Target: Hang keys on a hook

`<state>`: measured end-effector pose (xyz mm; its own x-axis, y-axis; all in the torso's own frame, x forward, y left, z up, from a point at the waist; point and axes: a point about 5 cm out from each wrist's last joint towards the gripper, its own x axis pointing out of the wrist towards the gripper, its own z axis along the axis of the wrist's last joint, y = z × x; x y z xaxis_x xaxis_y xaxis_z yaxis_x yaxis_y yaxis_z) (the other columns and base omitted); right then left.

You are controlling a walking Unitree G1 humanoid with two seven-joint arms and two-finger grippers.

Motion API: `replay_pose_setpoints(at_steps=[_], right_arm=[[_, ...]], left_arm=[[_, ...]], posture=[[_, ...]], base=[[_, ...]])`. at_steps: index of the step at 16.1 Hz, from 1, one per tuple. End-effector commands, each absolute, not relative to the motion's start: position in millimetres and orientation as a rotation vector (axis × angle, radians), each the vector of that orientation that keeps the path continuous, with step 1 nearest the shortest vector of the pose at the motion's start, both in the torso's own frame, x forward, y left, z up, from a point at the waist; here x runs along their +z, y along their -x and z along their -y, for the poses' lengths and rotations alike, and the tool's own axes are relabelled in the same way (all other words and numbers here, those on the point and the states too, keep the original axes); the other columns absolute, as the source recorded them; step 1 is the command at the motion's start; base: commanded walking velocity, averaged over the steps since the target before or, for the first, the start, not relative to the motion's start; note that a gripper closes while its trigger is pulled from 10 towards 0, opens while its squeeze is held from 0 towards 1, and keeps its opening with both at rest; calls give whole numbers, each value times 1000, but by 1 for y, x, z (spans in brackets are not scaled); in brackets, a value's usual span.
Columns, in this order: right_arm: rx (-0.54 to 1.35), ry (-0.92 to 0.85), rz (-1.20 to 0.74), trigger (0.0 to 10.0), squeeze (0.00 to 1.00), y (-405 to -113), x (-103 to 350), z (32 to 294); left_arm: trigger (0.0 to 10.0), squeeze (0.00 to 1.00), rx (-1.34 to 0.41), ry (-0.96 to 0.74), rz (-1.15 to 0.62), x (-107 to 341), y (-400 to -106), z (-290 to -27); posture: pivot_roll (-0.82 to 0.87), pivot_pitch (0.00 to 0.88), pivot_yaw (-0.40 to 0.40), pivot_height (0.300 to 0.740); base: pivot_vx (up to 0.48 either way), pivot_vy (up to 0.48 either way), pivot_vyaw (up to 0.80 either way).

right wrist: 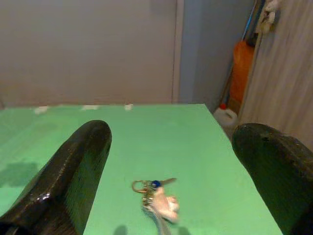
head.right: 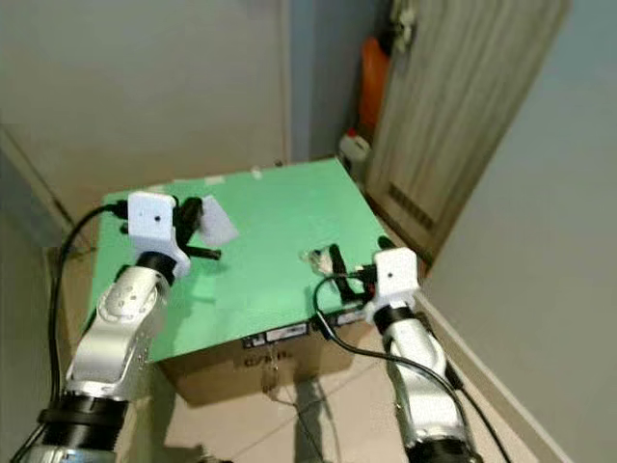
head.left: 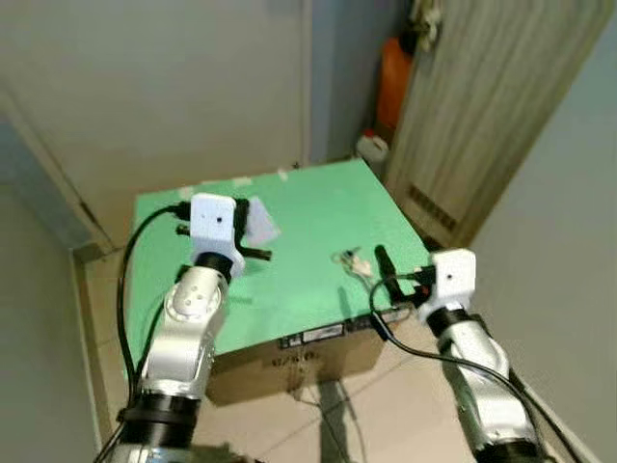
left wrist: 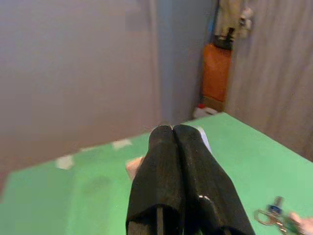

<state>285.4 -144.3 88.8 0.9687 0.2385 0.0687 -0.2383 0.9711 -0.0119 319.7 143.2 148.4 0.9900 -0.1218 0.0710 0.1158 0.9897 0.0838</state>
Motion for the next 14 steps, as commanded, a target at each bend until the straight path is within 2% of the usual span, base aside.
replay_pose_setpoints(at_steps=[1, 3, 5, 7, 9, 11, 14], right_arm=[[240, 5, 65, 10000, 0, -288, 96, 140], [239, 6, 70, 10000, 0, -291, 104, 139], [211, 7, 50, 10000, 0, -289, 103, 150], [196, 0, 39, 10000, 0, -284, 102, 157], [204, -10, 17, 10000, 0, -279, 97, 158], [214, -21, 4, 10000, 0, -274, 96, 158], [239, -26, 2, 10000, 0, -273, 96, 156]], left_arm=[[0, 0, -98, -102, 91, 156, -324, -144], [0, 0, -52, -92, 93, 157, -317, -156], [0, 0, -26, -102, 53, 147, -293, -167], [0, 0, -65, -111, 26, 139, -271, -162], [0, 0, -194, -216, 38, 132, -246, -146], [0, 0, -190, -186, 51, 132, -231, -142], [0, 0, -97, -92, 27, 133, -239, -147]], posture=[[-17, 0, 10, 740], [-1, 0, 6, 740], [16, 0, 2, 740], [26, 0, -1, 740], [30, 0, -5, 740], [31, 0, -11, 740], [21, 0, -16, 740]], base=[[0, 0, 0], [0, 0, 0], [0, 0, 0], [0, 0, 0], [0, 0, 0], [0, 0, 0], [0, 0, 0]])
